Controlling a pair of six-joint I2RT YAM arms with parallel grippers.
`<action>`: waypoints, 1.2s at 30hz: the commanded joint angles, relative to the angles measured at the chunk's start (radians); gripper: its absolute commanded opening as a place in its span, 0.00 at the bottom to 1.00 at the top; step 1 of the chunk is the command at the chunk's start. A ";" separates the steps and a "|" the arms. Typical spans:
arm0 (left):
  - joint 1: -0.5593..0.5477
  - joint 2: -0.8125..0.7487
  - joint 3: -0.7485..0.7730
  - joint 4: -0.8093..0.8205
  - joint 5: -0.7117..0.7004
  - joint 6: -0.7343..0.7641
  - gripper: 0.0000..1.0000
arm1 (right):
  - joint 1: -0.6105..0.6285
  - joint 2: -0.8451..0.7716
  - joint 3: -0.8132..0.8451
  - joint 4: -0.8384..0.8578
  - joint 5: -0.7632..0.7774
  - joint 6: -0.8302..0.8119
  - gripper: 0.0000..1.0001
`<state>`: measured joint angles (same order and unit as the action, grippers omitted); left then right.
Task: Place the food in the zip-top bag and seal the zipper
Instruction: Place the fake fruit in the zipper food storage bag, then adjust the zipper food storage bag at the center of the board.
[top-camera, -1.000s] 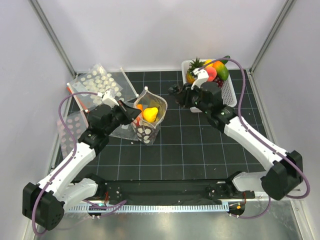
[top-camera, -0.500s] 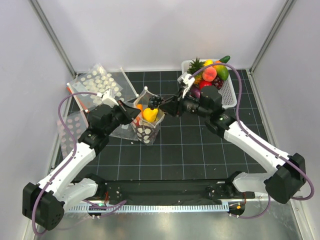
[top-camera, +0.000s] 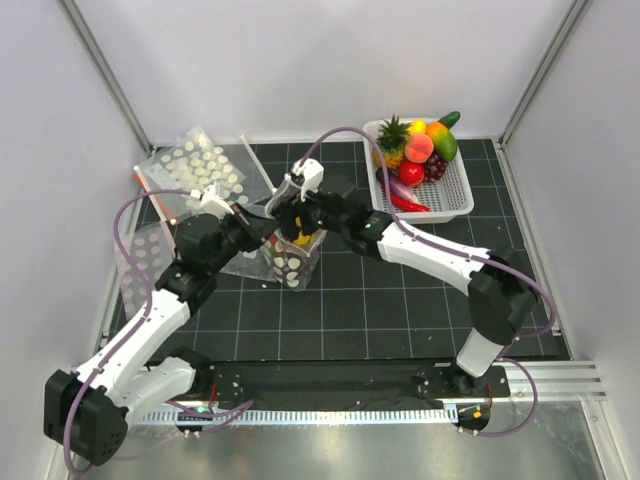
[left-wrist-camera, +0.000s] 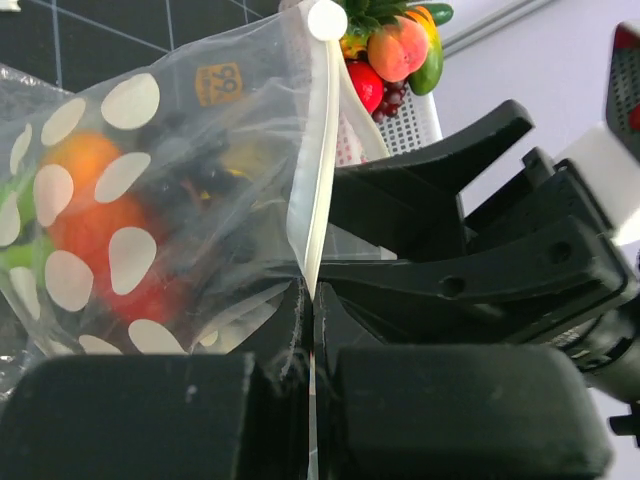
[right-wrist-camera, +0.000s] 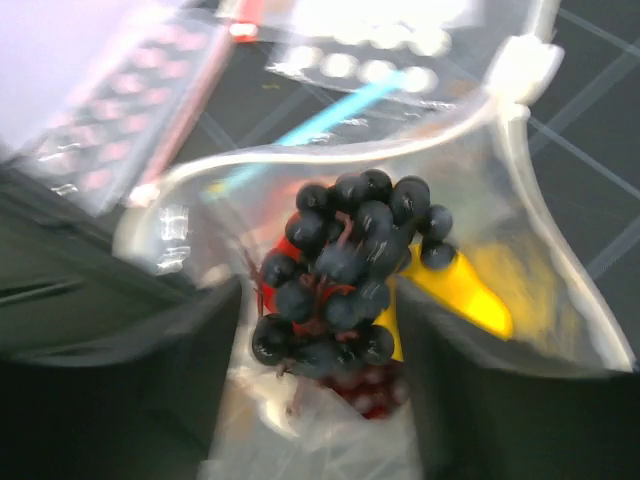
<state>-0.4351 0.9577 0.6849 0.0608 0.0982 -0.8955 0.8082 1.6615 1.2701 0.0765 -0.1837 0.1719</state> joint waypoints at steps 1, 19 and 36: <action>0.006 -0.017 -0.008 0.080 0.023 -0.028 0.00 | 0.077 -0.011 0.089 -0.012 0.176 -0.011 0.75; 0.006 -0.059 -0.004 0.047 -0.014 0.003 0.00 | 0.060 -0.175 0.027 -0.208 0.742 0.055 0.64; 0.004 -0.042 0.001 0.039 -0.038 0.020 0.00 | 0.031 0.015 0.175 -0.531 0.684 0.227 0.11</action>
<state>-0.4263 0.9207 0.6708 0.0574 0.0742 -0.8993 0.8421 1.7321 1.4631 -0.4507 0.5156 0.3679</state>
